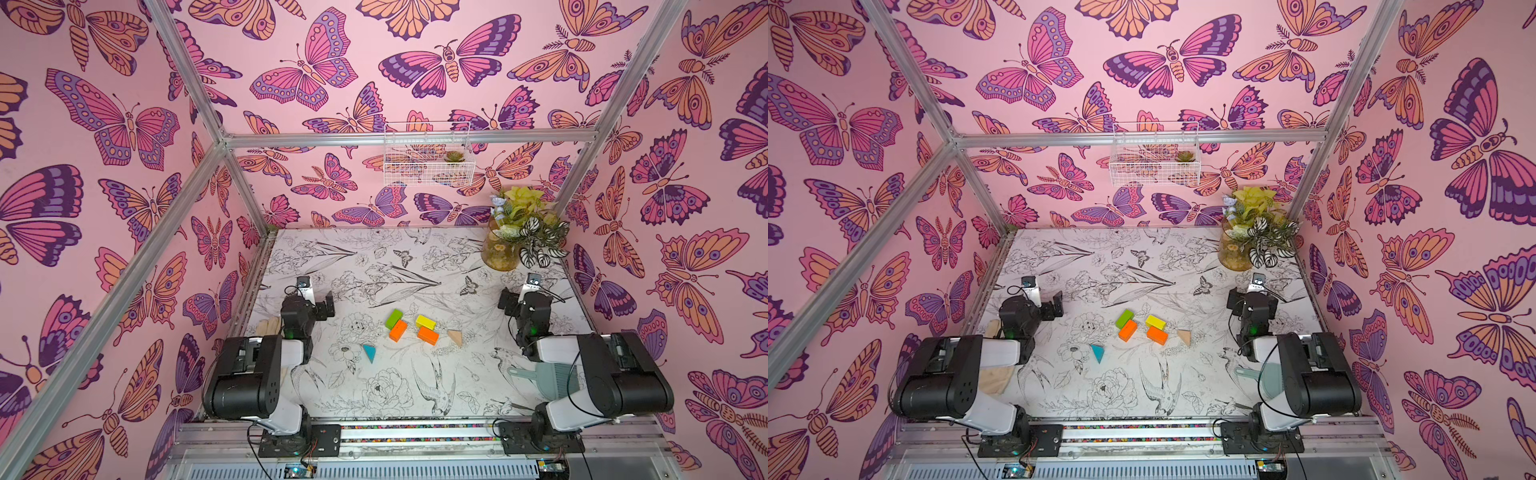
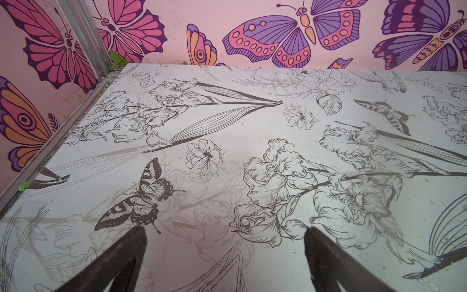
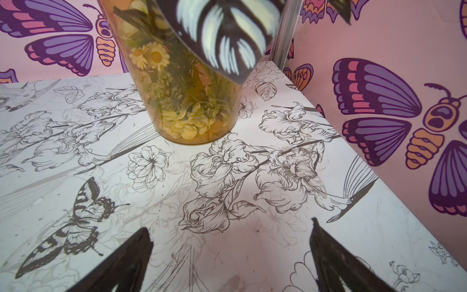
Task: Assemble a piece of candy with building blocks
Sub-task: Pick up the building block from the center of the board.
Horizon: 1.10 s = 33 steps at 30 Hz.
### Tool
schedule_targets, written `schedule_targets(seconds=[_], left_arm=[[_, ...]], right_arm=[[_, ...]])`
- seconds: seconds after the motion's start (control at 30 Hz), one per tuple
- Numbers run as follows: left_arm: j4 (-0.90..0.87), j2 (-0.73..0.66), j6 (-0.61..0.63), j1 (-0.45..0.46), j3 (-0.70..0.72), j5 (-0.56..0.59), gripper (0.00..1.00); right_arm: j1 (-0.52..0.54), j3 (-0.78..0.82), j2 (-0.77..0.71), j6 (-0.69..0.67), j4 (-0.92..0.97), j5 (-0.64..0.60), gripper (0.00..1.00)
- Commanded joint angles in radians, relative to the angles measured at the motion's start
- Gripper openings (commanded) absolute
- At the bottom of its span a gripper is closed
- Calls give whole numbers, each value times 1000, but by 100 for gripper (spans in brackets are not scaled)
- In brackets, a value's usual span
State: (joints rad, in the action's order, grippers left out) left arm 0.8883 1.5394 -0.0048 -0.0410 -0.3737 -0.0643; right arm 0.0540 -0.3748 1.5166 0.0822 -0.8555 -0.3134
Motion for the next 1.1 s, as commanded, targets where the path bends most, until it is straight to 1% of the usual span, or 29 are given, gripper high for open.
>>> schedule_targets(seconds=[0.0,0.83,0.9,0.97,1.0,1.07], left_arm=[[-8,0,-1,-5,-2,-14,100],[0,-3,2,-7,0,-21,100],[-66,-49,-2,-7,-16,-15,100],[-231,-150,-23,-7,-61,37,100],[-306,-209,-35,-7,-80,70,100],[-423,-351,-90,-8,-116,133,100]], right_arm=[[-5,-3,-15,13,4,0,99],[-4,-1,-16,14,3,-1,99],[-4,3,-30,21,-15,-21,99],[-5,8,-72,15,8,-17,99],[-6,3,-116,17,45,-26,99],[-10,-45,-255,39,244,-48,99]])
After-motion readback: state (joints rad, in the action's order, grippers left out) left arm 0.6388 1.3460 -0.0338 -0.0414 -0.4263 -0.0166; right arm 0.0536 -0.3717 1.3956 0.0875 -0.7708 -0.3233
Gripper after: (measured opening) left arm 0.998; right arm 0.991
